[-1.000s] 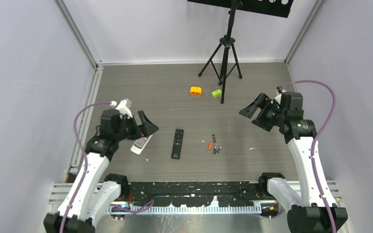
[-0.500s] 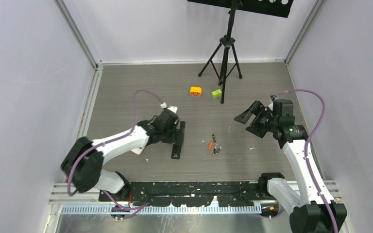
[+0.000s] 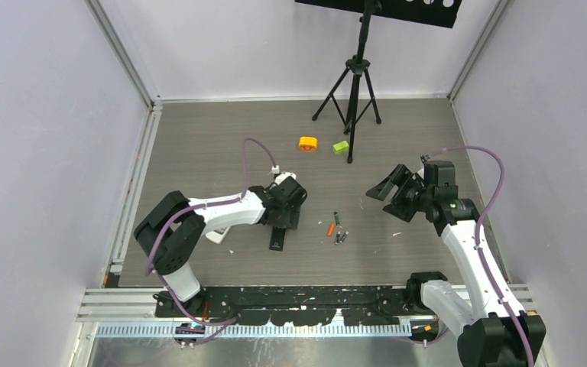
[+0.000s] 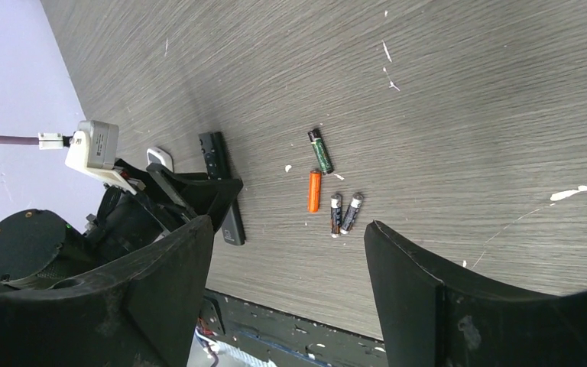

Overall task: Load the batteries into the remote control
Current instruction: Pick up the remote control from the center of the board.

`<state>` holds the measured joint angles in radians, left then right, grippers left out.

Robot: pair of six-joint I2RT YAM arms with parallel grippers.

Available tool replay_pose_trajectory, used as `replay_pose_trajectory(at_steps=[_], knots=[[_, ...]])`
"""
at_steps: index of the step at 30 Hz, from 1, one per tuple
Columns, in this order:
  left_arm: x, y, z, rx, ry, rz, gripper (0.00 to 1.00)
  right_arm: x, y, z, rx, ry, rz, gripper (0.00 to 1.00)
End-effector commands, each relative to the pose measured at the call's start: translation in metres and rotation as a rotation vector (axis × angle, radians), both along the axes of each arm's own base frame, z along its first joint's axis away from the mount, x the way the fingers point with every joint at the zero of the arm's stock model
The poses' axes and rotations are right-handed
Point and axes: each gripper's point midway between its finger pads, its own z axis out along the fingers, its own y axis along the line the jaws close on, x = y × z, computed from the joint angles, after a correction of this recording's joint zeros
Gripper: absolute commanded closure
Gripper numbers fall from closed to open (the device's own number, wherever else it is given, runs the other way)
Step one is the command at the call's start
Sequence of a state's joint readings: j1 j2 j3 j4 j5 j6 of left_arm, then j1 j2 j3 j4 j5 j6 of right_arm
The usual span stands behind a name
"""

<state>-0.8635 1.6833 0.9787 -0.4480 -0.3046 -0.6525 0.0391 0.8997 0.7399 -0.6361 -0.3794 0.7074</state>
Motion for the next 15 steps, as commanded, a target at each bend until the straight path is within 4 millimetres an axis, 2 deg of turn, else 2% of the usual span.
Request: replay_pose_trajectory(at_steps=[1,5,9,12,15], knots=[[-0.002,-0.004,-0.006,0.005,0.036,0.000,0.35,0.005,0.005,0.003,0.020,-0.019,-0.002,0.23],[-0.007,0.000,-0.014,0.037,0.075,0.001,0.57,0.004,0.007,-0.002,0.030,0.002,-0.001,0.24],[-0.010,-0.007,-0.013,0.011,0.097,-0.032,0.78,0.004,0.011,-0.006,0.044,0.027,0.019,0.28],[-0.008,-0.021,0.000,-0.053,0.090,-0.071,0.84,0.004,0.028,0.002,0.088,-0.024,0.080,0.28],[-0.002,-0.038,0.024,-0.132,0.071,-0.103,0.84,0.000,0.062,0.010,0.144,-0.096,0.172,0.25]])
